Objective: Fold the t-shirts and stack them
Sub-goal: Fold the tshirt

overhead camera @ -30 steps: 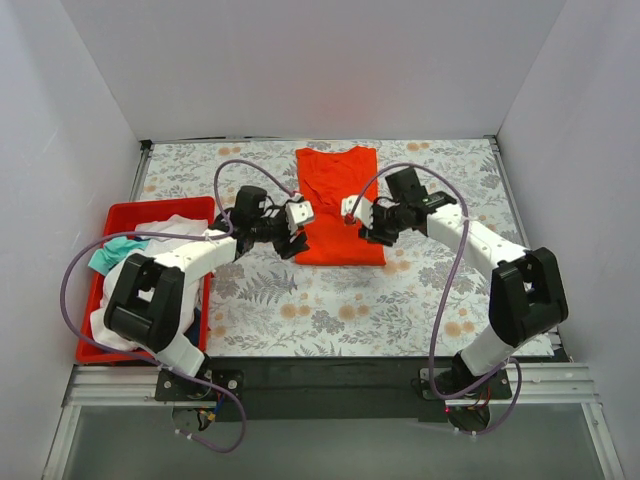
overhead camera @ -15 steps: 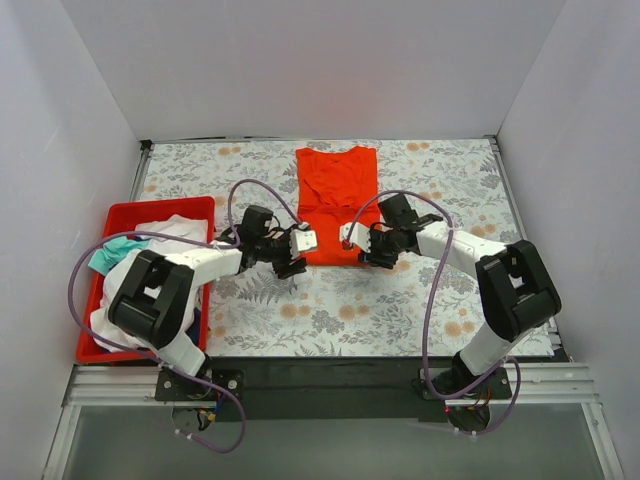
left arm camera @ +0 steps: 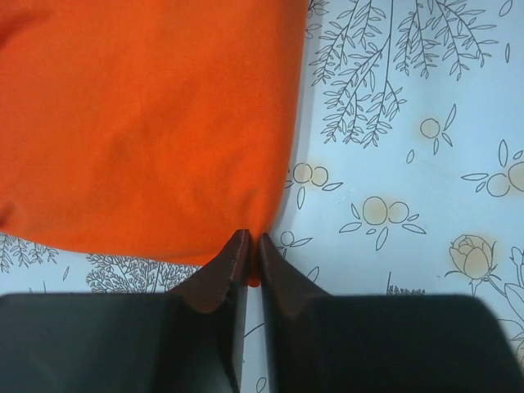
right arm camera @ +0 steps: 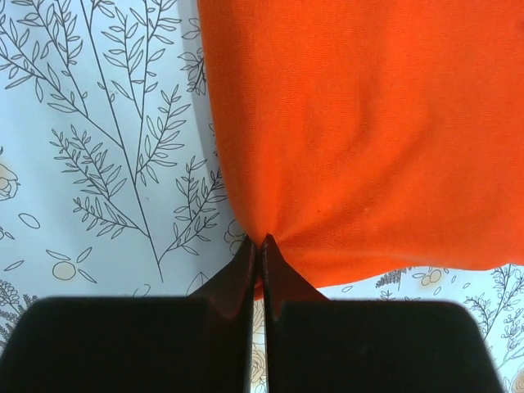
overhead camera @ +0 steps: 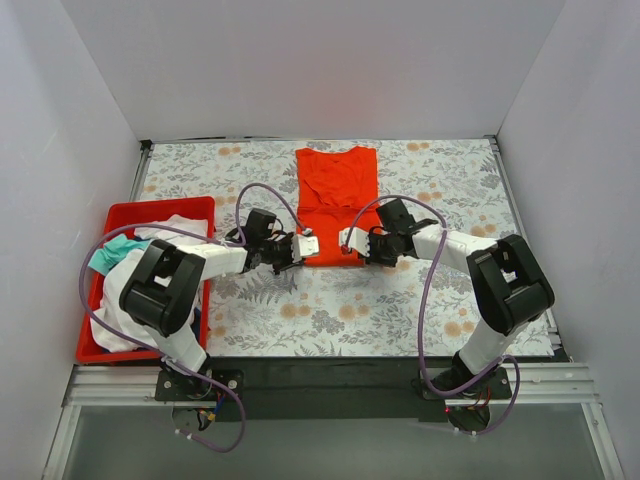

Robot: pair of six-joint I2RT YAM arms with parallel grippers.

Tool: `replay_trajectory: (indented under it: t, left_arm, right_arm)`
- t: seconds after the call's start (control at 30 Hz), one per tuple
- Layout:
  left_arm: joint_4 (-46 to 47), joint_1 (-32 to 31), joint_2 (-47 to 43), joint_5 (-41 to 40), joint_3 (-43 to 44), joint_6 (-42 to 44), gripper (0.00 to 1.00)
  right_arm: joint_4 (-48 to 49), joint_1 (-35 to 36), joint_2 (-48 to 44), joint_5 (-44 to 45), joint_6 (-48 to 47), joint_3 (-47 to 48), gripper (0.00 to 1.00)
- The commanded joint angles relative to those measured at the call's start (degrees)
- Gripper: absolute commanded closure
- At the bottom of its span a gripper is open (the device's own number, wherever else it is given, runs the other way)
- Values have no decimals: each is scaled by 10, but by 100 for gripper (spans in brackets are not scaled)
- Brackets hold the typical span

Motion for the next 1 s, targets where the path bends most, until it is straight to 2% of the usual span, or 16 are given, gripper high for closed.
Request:
replay_trajectory:
  t: [0.0, 0.07, 0.23, 0.43, 0.57, 0.77, 0.8, 0.97]
  left_arm:
    - [-21, -2, -16, -3, 16, -6, 95]
    - [-29, -2, -27, -4, 31, -30, 100]
    - [-104, 16, -29, 31, 129, -58, 100]
    - [-137, 16, -58, 48, 165, -63, 100]
    - [-177, 14, -99, 68, 147, -58, 100]
    - [-341, -16, -189, 106, 110, 8, 100]
    - [-385, -20, -218, 120, 101, 10, 100]
    - [-475, -46, -311, 161, 84, -21, 100]
  right_arm:
    - [-5, 1, 4, 15, 10, 1, 99]
    - [-21, 0, -11, 12, 18, 23, 99]
    - [-101, -17, -37, -17, 45, 116, 99]
    - [-151, -17, -63, -28, 44, 170, 99]
    - [-189, -15, -101, -47, 49, 153, 99]
    - [-275, 19, -205, -70, 48, 74, 99]
    - [-293, 32, -236, -78, 48, 66, 99]
    - [-370, 71, -301, -91, 55, 59, 99]
